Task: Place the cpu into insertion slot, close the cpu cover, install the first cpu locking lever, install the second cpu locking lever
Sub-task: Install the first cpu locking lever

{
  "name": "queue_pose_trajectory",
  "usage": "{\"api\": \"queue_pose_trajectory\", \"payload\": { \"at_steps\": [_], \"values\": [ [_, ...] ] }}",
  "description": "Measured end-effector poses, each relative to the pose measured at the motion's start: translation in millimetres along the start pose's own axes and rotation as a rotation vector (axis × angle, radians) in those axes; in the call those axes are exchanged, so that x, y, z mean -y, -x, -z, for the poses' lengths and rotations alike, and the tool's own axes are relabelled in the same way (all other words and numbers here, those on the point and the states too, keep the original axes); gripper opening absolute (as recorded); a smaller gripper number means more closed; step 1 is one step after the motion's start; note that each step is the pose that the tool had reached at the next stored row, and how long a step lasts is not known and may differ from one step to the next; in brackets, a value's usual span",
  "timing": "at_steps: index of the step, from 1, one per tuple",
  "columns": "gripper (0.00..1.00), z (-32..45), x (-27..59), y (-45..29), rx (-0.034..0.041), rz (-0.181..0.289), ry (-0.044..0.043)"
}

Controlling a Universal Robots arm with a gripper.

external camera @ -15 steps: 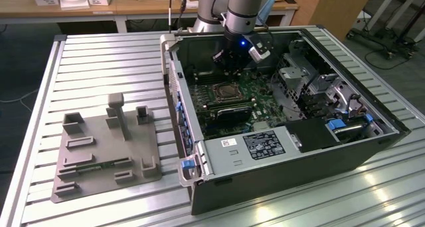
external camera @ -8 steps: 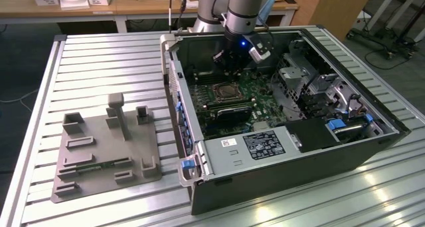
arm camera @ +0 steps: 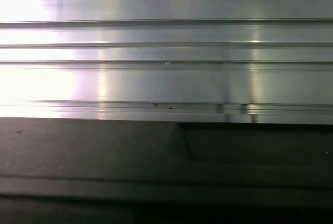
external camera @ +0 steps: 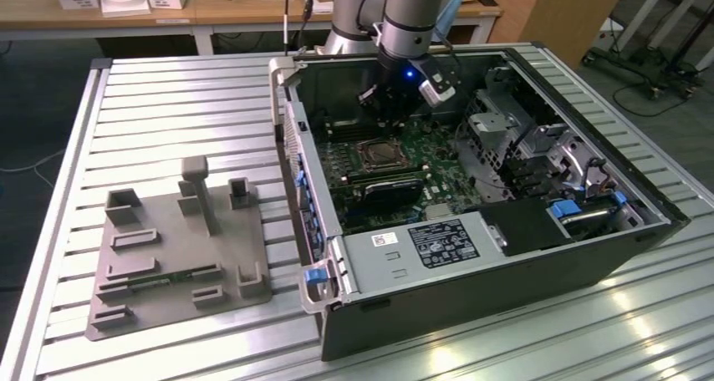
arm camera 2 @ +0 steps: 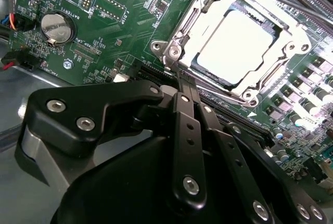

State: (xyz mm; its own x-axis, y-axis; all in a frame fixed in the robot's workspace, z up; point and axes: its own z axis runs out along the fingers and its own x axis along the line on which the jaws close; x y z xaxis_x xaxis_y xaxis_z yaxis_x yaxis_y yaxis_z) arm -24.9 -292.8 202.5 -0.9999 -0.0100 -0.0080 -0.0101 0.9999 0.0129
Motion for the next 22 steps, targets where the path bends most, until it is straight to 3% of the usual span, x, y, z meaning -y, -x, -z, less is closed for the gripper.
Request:
{"api": "queue_pose_trajectory", "payload": {
  "at_steps": [13, 18, 22],
  "values": [
    [0.1, -1.4, -0.1, -3.0, -0.0002, 0.003, -0.0015],
    [0.1, -1.8, -0.3, -3.0, -0.0003, 0.003, -0.0122],
    [0.1, -1.8, -0.4, -3.0, -0.0006, 0.003, -0.0334]
  ]
}}
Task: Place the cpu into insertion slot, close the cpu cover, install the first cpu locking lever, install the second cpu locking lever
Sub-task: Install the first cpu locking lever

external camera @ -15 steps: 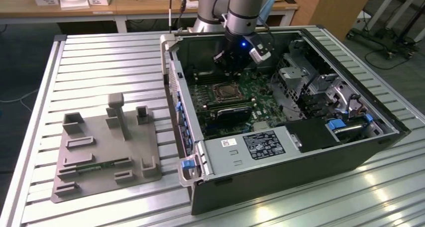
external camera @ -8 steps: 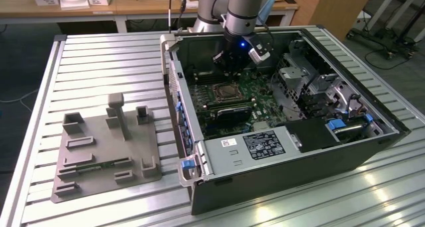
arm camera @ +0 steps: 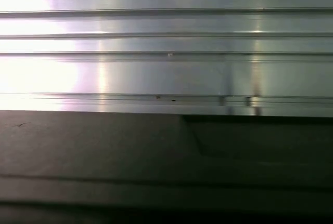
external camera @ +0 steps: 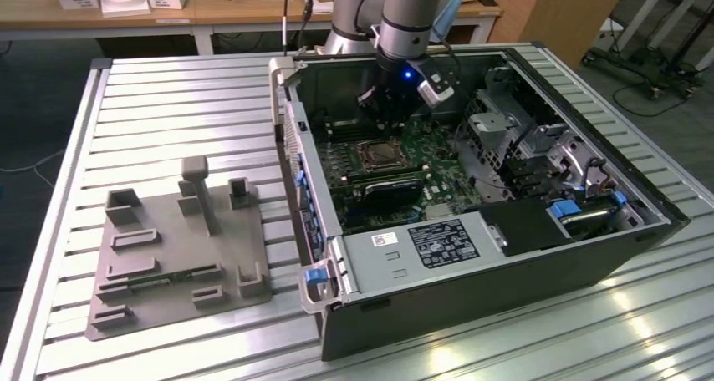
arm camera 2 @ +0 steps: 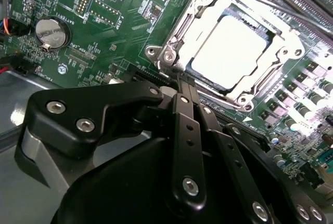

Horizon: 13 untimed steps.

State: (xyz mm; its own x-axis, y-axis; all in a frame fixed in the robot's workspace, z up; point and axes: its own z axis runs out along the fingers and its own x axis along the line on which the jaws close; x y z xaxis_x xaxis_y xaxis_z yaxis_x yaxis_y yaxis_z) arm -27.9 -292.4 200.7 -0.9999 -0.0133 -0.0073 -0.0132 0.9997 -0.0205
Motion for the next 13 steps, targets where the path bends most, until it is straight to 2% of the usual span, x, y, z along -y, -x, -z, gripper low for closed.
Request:
{"api": "queue_pose_trajectory", "payload": {
  "at_steps": [4, 13],
  "values": [
    [0.1, 0.0, -0.3, 0.1, -0.0002, 0.0, -0.0107],
    [0.1, -0.1, -1.2, 0.1, -0.0002, 0.0, -0.011]
  ]
}}
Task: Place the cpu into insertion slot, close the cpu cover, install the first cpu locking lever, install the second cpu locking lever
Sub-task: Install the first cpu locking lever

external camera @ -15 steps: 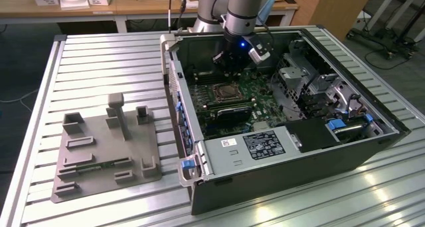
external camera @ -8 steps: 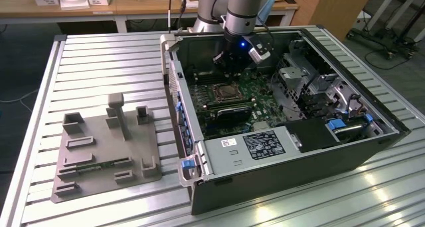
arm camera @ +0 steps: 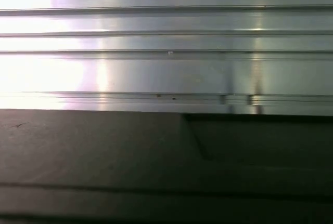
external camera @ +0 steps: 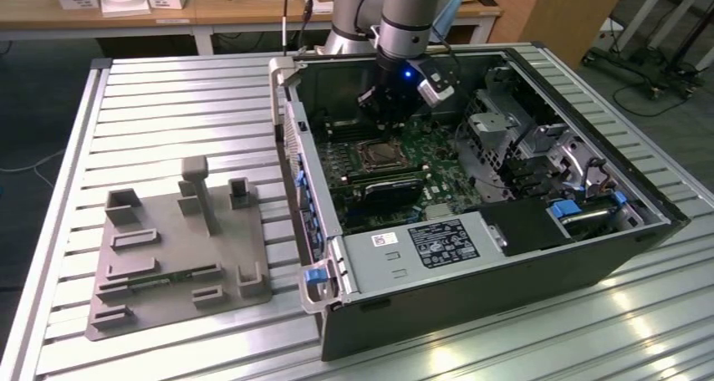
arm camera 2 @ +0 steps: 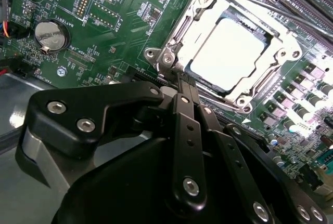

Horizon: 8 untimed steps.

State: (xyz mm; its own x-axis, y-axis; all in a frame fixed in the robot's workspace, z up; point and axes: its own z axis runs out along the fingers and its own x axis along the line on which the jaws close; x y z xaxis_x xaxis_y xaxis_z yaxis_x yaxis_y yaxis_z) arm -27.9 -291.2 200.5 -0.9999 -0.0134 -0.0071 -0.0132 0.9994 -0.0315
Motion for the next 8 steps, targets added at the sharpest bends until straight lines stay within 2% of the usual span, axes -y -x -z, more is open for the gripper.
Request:
{"api": "queue_pose_trajectory", "payload": {
  "at_steps": [8],
  "values": [
    [0.1, 2.3, -0.3, 0.0, 0.0001, 0.0, 0.0001]
  ]
}}
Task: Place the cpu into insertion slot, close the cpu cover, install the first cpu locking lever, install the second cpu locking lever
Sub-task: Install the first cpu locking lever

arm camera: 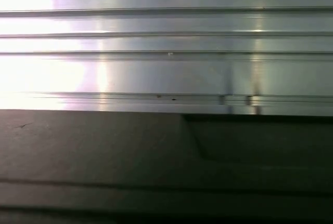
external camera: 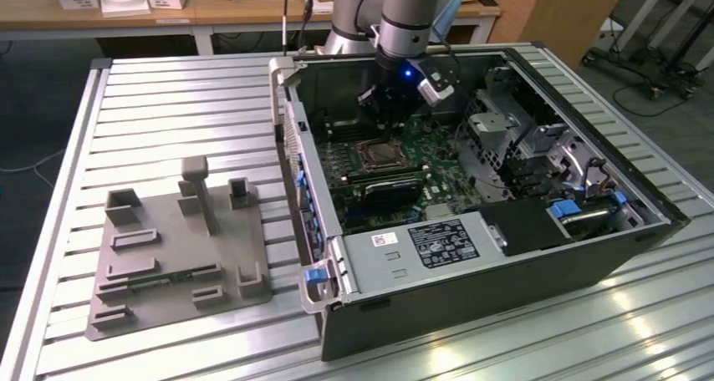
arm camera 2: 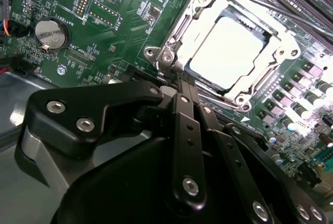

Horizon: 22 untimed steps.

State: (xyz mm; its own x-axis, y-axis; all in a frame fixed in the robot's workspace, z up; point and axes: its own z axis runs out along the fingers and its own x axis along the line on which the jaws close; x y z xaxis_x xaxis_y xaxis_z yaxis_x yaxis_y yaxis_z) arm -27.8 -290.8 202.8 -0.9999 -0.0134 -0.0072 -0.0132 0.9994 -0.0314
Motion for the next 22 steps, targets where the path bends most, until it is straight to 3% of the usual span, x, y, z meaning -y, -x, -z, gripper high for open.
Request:
{"api": "queue_pose_trajectory", "payload": {
  "at_steps": [4, 14, 22],
  "values": [
    [0.1, 2.7, -0.1, 0.0, 0.0, 0.0, 0.0016],
    [0.1, 6.0, -0.8, -1.7, 0.0003, 0.0, 0.0168],
    [0.1, 6.6, -3.4, -5.4, -0.0002, 0.0, 0.0187]
  ]
}}
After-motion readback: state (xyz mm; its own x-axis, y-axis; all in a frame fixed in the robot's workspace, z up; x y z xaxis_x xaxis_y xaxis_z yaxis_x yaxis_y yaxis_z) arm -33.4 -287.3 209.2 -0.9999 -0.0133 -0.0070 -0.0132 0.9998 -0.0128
